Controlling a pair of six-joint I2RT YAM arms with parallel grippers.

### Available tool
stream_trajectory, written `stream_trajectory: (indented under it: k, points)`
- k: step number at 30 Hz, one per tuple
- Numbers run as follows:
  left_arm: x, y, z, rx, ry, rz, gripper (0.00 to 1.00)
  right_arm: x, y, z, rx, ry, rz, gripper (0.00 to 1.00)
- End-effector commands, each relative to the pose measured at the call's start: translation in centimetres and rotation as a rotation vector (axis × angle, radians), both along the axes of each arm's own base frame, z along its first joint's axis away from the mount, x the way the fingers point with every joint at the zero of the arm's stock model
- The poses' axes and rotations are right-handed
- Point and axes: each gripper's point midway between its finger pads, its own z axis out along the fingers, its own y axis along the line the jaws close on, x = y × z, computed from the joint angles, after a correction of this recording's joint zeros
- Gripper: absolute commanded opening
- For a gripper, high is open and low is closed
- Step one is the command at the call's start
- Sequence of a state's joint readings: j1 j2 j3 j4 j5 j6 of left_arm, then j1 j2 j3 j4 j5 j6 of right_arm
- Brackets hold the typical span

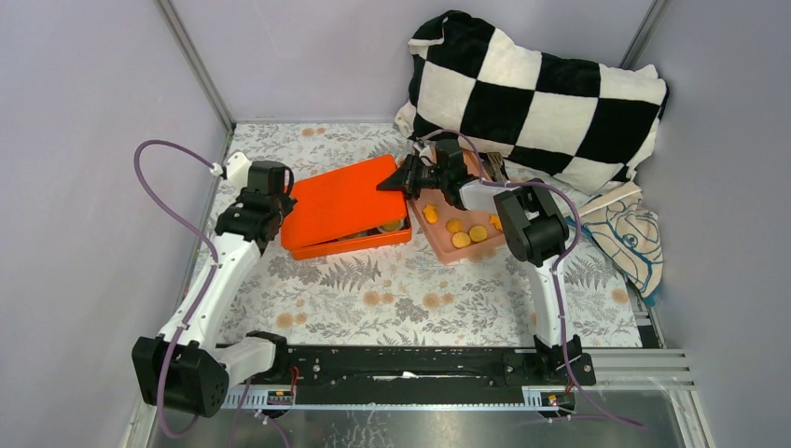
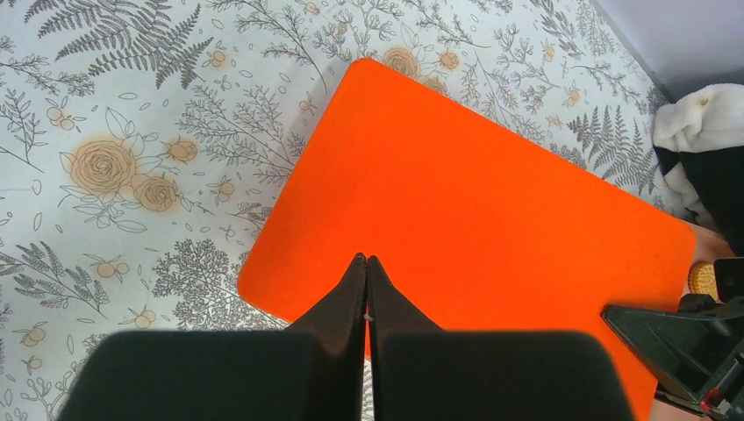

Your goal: Pack the cookies

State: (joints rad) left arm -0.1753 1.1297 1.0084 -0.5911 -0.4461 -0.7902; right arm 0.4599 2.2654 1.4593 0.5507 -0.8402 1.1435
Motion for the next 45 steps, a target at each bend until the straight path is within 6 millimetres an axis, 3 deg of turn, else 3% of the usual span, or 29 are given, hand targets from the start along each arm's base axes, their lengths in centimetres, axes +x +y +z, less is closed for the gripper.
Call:
stream_trajectory:
  k: [1,10,19,27,32,34,42,45]
  points:
    - [0.7,-0.5,-0.5,-0.01,-0.014,-0.021,0.0,-1.4,-0.3,0.2,-0.035,-0.051,0.078,0.0]
    - [0.9,-1.5,-2.1,-0.016,0.023,-0.051,0.0,-3.3,-1.5,0.1,-0.181,-0.104,0.172,0.0]
    - [0.7,-2.3,-2.8,-0.014,0.041,-0.073,0.0,-3.9,-2.8,-3.1,-0.291,-0.042,0.181,0.0]
    - [0.3,-3.8,-4.3,-0.029,0.07,-0.113,0.0,-2.4,-4.1,-4.6,-0.335,-0.024,0.135,0.0]
    - [0.1,-5.8,-6.4,-0.056,0.114,-0.161,0.0,-0.8,-6.1,-5.7,-0.393,-0.006,0.073,0.0]
    - [-0.1,-6.7,-7.4,-0.073,0.134,-0.183,0.0,-0.1,-7.0,-6.1,-0.43,-0.002,0.044,0.03]
    - [-1.0,-10.0,-12.0,-0.133,0.228,-0.262,0.0,2.1,-10.2,-6.1,-0.616,-0.031,-0.063,0.31]
    - [-1.1,-10.7,-12.7,-0.137,0.247,-0.278,0.0,2.5,-11.1,-6.2,-0.668,-0.029,-0.092,0.53]
